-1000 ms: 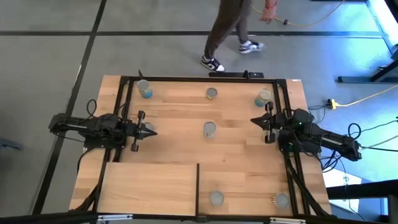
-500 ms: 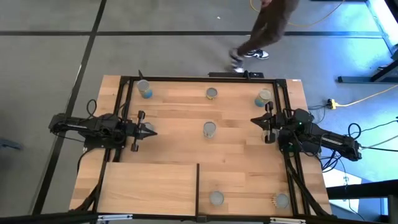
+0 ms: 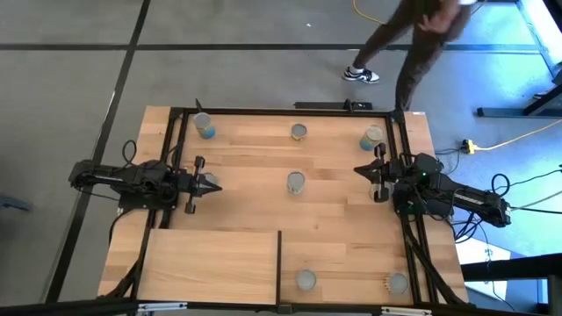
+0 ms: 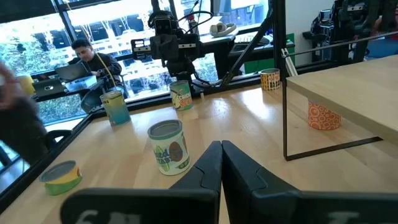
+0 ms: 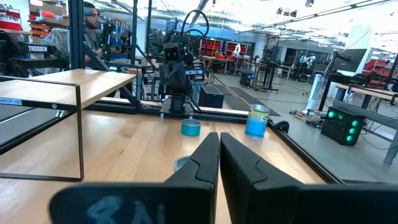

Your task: Pick and place cans onto a shelf

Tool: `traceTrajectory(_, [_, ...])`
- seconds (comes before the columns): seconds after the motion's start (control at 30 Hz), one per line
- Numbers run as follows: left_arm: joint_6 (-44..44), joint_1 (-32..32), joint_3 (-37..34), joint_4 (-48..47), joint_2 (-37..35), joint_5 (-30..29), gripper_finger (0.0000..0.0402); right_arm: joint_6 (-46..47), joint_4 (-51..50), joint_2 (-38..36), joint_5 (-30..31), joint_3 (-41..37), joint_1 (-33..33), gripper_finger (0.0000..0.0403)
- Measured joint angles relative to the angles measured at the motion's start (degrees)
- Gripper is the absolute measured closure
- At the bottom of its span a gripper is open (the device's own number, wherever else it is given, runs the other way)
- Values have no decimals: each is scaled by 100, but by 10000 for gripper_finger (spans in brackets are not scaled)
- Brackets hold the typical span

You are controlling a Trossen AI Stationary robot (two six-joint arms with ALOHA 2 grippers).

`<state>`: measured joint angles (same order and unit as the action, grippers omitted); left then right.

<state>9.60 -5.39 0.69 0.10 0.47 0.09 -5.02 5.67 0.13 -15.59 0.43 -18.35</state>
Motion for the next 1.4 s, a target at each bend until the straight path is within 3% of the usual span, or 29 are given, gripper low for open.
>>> traceTrajectory(0.2, [57, -2, 1, -5, -1, -10, 401, 0, 0, 1, 0, 0, 0, 385])
traceTrajectory(0.4, [1027, 0, 0, 24, 0, -371, 401, 0, 2, -1, 0, 0, 0, 385])
traceTrajectory(0.73, [1055, 0, 0, 44, 0, -363, 401, 26, -47, 0, 0, 0, 0, 385])
traceTrajectory(0.87, [1161, 0, -11, 514, 0, -751, 401, 80, -44, 1, 0, 0, 0, 385])
traceTrajectory(0.97, [537, 0, 40, 1110, 0, -1386, 401, 155, 17, 1, 4, 0, 0, 385])
traceTrajectory(1.07, [-186, 0, 443, 951, -2, -2104, 401, 328, 202, -1, 5, 0, 0, 385])
traceTrajectory(1.23, [-166, 0, 1609, -526, 191, -2247, 401, 337, 326, -1, 247, 0, 0, 385])
traceTrajectory(1.4, [-498, 0, 2925, -1734, 995, -2780, 401, 796, 218, 1, 694, 162, 0, 385])
